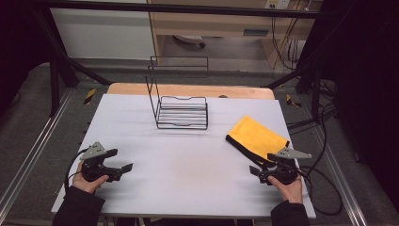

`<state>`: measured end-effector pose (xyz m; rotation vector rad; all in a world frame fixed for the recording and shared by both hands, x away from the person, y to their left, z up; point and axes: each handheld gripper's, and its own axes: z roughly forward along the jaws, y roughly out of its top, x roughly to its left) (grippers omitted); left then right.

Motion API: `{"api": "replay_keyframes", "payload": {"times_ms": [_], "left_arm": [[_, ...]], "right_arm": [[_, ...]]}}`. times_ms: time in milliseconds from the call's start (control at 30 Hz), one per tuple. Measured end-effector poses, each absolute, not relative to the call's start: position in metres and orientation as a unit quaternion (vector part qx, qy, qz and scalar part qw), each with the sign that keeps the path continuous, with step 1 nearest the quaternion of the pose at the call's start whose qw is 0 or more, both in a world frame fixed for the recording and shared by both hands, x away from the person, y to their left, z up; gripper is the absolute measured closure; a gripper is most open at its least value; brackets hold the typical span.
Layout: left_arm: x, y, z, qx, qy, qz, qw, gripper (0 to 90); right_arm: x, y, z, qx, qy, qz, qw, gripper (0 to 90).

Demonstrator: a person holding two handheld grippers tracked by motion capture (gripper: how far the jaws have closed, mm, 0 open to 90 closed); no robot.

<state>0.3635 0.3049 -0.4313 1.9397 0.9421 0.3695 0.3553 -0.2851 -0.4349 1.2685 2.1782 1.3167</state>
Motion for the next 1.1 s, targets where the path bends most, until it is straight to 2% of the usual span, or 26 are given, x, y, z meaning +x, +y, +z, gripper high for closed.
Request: {"api": "replay_keyframes", "payload": {"times_ms": [600, 1100], "left_arm": [[0.363, 0.306, -0.434, 0.789, 0.384, 0.156, 0.453, 7.4], [0.363, 0.306, -0.434, 0.789, 0.387, 0.158, 0.45, 7.5]], "right_arm": [[0.356, -0.28, -0.432, 0.436, 0.76, 0.455, 0.159, 0.6], [0.37, -0.271, -0.424, 0.43, 0.763, 0.448, 0.18, 0.5]]}}
